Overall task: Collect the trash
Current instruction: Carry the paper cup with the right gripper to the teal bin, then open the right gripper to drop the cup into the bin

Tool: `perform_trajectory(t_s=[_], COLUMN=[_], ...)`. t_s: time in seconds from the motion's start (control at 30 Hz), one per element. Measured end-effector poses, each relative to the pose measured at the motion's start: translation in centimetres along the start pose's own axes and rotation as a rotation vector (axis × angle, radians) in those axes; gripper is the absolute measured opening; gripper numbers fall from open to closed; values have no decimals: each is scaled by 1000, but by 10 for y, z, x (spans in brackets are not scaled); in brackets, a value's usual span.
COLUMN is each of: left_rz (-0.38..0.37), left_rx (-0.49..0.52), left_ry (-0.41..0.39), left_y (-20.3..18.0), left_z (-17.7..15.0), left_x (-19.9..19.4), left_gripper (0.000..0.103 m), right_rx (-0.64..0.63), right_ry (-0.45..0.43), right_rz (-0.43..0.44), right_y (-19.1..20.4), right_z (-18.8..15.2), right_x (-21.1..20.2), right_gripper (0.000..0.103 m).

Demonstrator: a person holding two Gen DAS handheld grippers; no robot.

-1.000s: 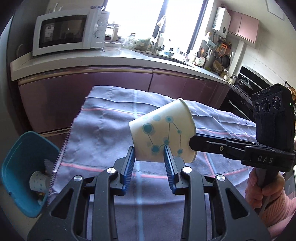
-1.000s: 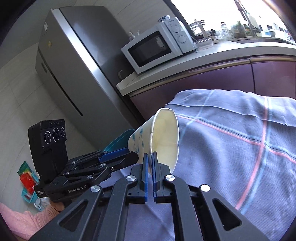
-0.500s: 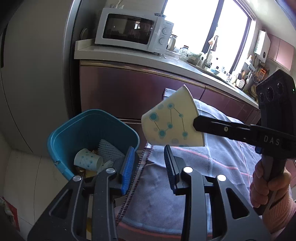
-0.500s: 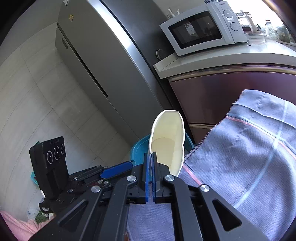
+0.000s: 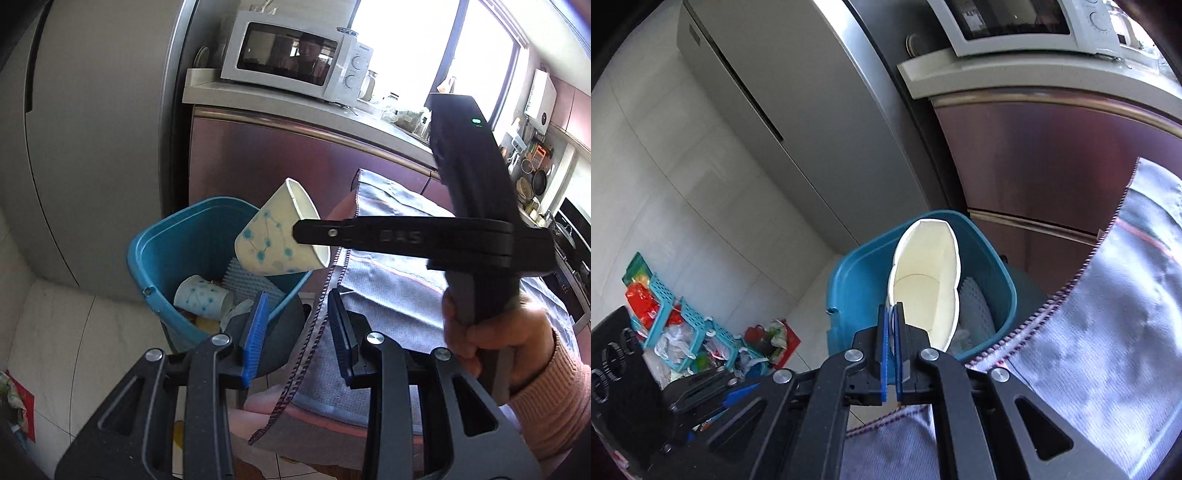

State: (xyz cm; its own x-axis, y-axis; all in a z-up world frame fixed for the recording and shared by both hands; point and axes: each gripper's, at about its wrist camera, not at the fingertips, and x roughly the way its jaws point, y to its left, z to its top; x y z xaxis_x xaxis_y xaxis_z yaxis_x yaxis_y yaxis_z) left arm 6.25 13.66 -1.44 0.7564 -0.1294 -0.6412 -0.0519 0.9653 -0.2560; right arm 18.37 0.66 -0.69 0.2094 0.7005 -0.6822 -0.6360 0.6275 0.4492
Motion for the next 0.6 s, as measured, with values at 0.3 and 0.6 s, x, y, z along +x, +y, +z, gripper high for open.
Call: perform_trajectory(t_s=[0.3,0.6], left_rz=[14,33], left_rx=[-32,16], left_ry=[8,-61], left_y=[5,-12], left_z=[-9,-16], left_x=[-4,-20], left_gripper=[44,76], right_rx=[30,-4], right_ry=[31,-162], right_rz=[-39,-91], right_y=[-4,-3], right_z=[0,-41], right_x=[19,-67], right_gripper=[18,49])
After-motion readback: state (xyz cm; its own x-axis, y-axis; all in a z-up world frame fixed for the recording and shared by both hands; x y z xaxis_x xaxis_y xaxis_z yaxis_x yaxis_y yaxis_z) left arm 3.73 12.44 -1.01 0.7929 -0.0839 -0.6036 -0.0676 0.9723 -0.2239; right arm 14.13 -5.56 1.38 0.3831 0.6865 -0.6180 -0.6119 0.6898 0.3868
